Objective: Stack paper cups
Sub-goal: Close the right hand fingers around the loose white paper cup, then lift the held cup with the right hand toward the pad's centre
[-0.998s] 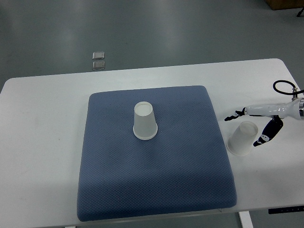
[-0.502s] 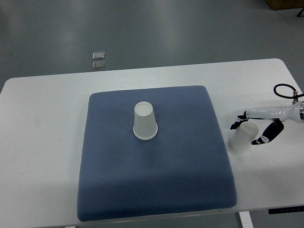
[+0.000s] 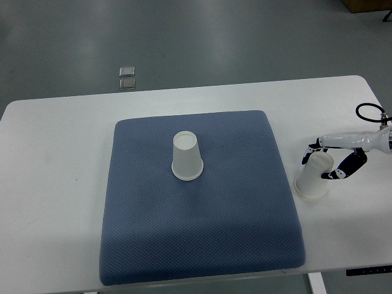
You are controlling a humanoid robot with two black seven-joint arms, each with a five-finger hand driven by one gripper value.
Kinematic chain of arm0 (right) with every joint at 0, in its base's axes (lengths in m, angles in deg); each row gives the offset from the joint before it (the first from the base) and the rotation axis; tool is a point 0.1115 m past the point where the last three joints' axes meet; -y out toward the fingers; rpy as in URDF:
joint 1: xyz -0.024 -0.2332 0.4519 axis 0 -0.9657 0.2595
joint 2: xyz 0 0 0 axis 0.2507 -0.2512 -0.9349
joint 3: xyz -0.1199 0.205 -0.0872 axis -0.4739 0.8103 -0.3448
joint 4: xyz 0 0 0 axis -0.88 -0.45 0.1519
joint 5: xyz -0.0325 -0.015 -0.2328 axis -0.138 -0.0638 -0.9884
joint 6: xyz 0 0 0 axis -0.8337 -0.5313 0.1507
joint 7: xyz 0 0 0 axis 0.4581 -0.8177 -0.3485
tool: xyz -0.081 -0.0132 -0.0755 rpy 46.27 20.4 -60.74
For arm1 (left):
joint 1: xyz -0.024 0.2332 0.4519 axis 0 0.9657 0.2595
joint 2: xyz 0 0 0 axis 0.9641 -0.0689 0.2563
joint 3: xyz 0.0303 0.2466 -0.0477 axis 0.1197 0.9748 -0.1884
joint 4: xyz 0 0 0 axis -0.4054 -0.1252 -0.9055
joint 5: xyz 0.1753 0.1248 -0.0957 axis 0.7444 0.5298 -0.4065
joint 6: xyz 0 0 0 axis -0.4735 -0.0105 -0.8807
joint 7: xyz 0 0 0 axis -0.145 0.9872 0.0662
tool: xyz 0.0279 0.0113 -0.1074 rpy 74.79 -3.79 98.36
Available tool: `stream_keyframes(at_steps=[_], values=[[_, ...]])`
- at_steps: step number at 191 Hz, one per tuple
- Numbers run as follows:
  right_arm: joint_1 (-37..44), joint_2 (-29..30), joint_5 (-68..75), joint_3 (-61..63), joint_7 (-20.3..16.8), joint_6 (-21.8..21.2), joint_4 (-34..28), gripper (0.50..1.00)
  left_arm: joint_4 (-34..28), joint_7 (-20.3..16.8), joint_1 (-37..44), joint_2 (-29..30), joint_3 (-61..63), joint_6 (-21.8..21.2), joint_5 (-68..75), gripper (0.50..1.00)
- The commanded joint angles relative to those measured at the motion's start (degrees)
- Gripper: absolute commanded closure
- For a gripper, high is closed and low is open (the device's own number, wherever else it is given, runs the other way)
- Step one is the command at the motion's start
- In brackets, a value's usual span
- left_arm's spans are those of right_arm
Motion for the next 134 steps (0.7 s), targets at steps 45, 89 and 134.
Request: stream_keyframes(at_steps=[45, 89, 134], values=[[6.36, 1.58, 1.16, 5.96, -0.61, -0.62, -0.17, 0.948, 0.0, 0.0, 0.04, 0.0, -0.05, 0.0, 0.03, 0.5], [12.25, 6.06, 3.62, 9.83, -2.55, -4.57, -0.52, 0.965, 0.0, 0.0, 0.04, 0.0, -0.05, 0.0, -0.05, 0.5], [17.0, 11.86, 3.71, 10.09, -3.43, -5.8, -0.7, 0.967, 0.0, 0.0, -0.05, 0.0, -0.05, 0.0, 0.03, 0.5]])
